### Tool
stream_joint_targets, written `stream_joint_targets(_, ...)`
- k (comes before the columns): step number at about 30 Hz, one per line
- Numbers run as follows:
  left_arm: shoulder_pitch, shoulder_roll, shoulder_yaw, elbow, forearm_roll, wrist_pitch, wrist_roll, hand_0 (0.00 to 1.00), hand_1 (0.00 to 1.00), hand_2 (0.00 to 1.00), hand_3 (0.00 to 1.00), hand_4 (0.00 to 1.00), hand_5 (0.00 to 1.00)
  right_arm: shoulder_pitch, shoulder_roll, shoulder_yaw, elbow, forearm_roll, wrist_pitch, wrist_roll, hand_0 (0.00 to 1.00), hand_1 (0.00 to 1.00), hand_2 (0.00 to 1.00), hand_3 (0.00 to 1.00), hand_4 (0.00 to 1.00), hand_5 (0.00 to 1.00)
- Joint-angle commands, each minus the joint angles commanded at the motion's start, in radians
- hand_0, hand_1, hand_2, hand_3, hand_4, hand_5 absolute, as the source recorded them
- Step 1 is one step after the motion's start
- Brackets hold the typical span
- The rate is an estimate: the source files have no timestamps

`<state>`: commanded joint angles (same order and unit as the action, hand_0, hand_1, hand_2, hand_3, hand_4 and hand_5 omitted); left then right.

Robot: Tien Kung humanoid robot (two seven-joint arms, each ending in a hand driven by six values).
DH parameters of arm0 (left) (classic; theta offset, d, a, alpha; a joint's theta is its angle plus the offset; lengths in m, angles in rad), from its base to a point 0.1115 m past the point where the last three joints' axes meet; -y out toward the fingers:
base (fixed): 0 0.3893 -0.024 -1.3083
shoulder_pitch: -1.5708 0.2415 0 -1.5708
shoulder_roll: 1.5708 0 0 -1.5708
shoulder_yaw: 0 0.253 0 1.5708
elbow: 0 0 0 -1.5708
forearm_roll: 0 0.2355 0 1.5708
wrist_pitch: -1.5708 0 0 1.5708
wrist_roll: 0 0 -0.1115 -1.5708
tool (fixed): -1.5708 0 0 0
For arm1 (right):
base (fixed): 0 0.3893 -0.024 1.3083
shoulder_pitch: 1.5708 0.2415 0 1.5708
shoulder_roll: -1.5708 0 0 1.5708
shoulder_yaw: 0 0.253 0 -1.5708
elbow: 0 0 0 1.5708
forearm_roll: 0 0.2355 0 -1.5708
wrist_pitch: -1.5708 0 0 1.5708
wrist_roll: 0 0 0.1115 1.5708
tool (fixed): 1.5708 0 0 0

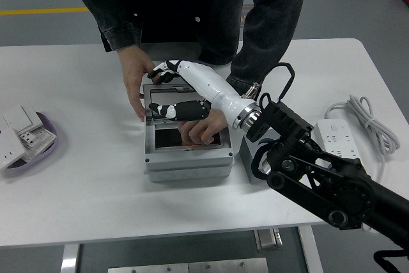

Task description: Pick up the cylinder from the cube,place it in the box,flap close box

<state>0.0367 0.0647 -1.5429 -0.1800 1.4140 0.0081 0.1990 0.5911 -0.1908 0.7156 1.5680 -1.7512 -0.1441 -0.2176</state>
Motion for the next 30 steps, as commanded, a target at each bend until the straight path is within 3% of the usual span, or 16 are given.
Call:
stream_joint_targets(3,-0.001,0.000,-0.002,0.000,0.003,0.000,0.001,0.580,0.614,0.610,0.647,0.655,0.146,0.013,0.009,0.010,-0.027,-0.007,0.000,0.002,0.717,0.636,0.645,0.684,0.749,0.270)
stream_joint_targets(9,-0.005,-0.002,-0.007,0.000,0.011,-0.002,0.000,0.580,0.615,0.610,0.647,0.655,0.147,0.074,0.030,-0.001,-0.144,0.004,-0.008,0.022,0.718,0.638,0.645,0.685,0.750,0.274)
stream_joint_targets(17,-0.010,-0.002,-0.011,0.000,0.017,-0.003,0.000,0.580,0.614,0.611,0.647,0.655,0.147,0.116,0.027,-0.045,-0.290,0.052,-0.027,0.053,0.718,0.638,0.643,0.685,0.750,0.276)
stream_joint_targets(23,-0.008,-0.005,-0.012,0.000,0.017,-0.004,-0.001,0.580,0.614,0.610,0.646,0.654,0.146,0.097,0.004,-0.064,-0.311,0.061,-0.035,0.061,0.715,0.637,0.639,0.682,0.747,0.282)
stream_joint_targets(30,-0.006,-0.006,-0.014,0.000,0.016,-0.004,-0.001,0.580,0.614,0.610,0.647,0.654,0.146,0.060,-0.032,-0.061,-0.252,0.044,-0.039,0.058,0.715,0.638,0.633,0.678,0.743,0.285)
